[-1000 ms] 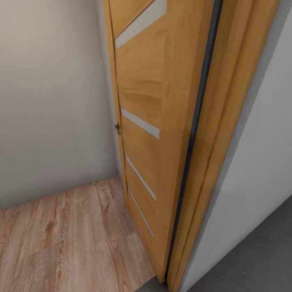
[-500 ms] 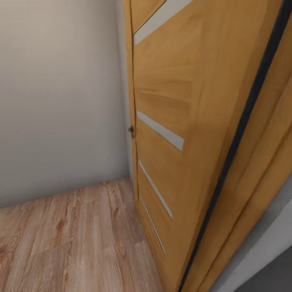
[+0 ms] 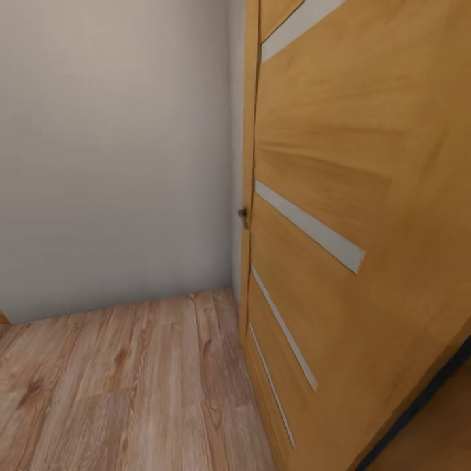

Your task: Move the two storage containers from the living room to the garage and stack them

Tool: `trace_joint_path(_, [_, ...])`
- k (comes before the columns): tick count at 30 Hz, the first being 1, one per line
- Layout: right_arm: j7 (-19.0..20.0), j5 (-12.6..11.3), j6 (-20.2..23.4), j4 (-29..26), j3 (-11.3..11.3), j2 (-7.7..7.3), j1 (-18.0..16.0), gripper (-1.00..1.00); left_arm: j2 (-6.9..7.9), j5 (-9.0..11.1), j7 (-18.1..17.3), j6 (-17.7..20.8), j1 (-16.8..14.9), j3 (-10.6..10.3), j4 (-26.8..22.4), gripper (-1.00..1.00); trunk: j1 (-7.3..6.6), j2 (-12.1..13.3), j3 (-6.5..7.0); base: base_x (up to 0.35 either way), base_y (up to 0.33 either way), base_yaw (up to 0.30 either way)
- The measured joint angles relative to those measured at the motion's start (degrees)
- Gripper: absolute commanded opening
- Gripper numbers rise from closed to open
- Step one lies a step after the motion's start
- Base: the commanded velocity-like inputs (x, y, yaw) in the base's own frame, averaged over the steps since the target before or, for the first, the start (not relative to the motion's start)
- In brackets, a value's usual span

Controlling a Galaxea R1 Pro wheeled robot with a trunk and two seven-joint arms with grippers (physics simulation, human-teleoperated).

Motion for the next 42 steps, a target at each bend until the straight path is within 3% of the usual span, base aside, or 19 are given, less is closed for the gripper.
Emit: trace_joint_path(42, [0.0,0.0,0.0,0.0,0.0,0.00,0.0,1.00,0.00,0.0,0.0,-0.1,0.0,0.0,0.0,1.00,0.02,0.0,-1.14,0.006,0.000,0.270])
